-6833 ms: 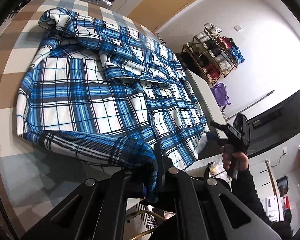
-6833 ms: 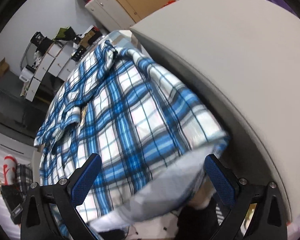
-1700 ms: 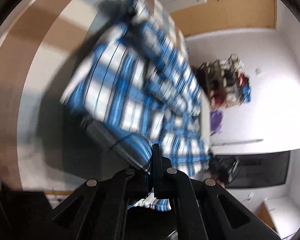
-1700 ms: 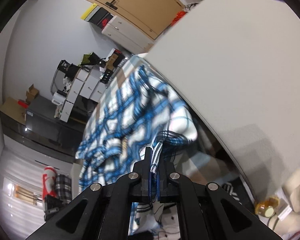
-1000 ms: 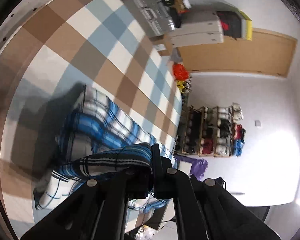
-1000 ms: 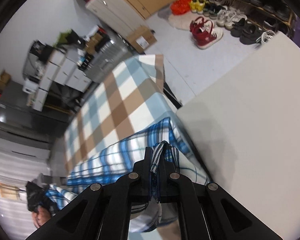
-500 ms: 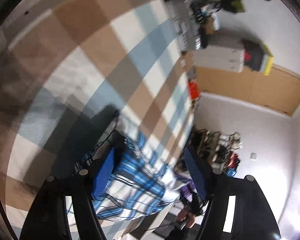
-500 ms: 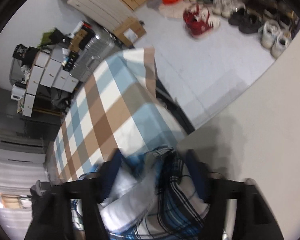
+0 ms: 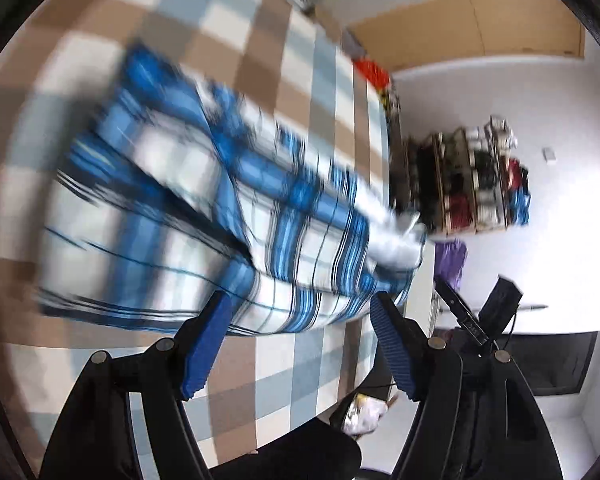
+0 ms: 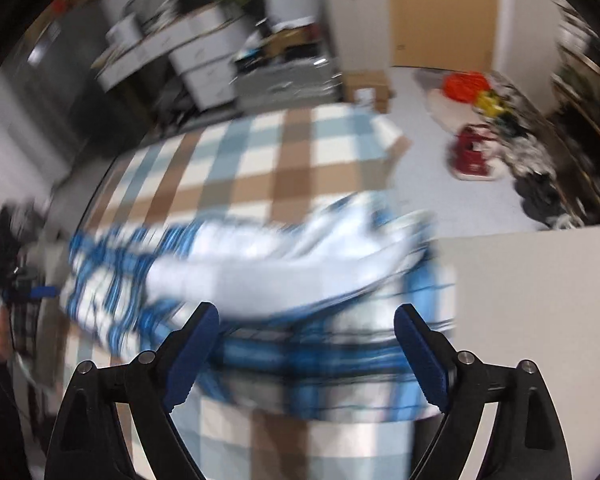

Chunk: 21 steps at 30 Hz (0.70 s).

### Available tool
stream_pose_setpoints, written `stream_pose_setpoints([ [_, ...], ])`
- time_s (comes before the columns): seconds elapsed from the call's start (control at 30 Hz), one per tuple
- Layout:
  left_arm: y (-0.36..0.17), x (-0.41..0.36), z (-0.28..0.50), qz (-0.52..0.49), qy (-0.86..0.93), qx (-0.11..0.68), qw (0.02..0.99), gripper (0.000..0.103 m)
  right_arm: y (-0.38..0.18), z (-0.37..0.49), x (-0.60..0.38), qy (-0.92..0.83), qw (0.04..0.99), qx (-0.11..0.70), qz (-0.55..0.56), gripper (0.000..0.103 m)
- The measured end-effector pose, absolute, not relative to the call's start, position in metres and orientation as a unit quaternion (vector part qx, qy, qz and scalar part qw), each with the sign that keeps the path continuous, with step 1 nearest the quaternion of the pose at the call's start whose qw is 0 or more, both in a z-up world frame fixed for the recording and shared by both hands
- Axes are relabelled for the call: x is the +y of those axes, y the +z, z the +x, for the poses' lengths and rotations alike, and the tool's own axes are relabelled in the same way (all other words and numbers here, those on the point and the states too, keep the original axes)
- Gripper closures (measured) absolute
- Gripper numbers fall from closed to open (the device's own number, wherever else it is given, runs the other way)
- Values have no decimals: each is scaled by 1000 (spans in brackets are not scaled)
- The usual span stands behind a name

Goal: Fold large clothes
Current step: 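Open both grippers on the folded shirt and lift them away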

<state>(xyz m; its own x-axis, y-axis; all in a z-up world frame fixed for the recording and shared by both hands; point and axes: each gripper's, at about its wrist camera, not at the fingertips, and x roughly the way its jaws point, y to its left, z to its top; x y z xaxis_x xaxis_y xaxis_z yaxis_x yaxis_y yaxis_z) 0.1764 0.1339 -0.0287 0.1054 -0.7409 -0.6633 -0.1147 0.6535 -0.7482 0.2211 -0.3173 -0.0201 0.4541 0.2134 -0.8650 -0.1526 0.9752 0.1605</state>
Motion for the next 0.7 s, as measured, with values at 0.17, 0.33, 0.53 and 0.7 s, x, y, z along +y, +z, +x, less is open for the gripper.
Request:
stream_pose_setpoints([
  [0.17,-57,107,193,-344,-245,638,644,36,-62,227,-266,108,833,543,-21,13],
  [0.33,-57,104,219,-326,-252,634,655,36,-97,249,-237,82,814,571,-68,13],
  [0.53,-49,101,242,-325,-257,618,669,36,-115,279,-228,70,807,578,-98,14],
  [0.7,-59,101,266,-324,-240,619,674,36,-114,308,-224,54,827,548,-116,15],
])
